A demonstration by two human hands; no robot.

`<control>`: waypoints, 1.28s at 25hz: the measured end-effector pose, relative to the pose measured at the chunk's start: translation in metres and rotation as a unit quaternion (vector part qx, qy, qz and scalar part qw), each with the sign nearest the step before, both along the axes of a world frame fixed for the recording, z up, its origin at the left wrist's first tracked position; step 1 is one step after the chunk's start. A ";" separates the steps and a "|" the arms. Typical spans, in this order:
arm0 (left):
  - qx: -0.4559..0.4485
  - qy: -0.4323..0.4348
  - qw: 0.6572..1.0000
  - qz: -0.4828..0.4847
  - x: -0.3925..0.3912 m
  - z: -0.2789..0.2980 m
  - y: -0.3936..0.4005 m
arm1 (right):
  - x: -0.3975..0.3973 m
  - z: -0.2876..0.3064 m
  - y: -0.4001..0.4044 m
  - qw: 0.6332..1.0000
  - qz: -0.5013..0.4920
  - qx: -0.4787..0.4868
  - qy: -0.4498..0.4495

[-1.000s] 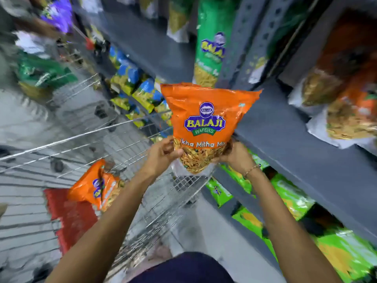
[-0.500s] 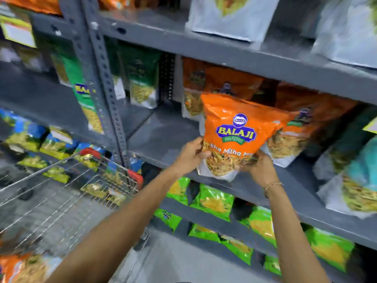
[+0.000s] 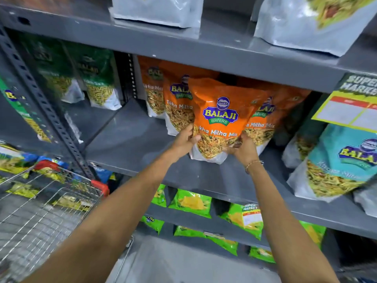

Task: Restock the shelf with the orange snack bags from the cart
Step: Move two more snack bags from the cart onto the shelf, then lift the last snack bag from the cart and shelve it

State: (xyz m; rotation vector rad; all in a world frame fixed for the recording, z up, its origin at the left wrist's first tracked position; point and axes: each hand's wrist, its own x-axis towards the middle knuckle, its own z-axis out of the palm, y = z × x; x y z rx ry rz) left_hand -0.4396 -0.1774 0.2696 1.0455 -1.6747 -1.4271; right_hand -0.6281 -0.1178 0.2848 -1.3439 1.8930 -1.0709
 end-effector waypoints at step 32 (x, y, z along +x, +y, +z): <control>0.494 0.006 0.684 0.537 0.540 -0.281 0.321 | 0.673 -0.304 0.071 0.681 0.585 0.355 0.261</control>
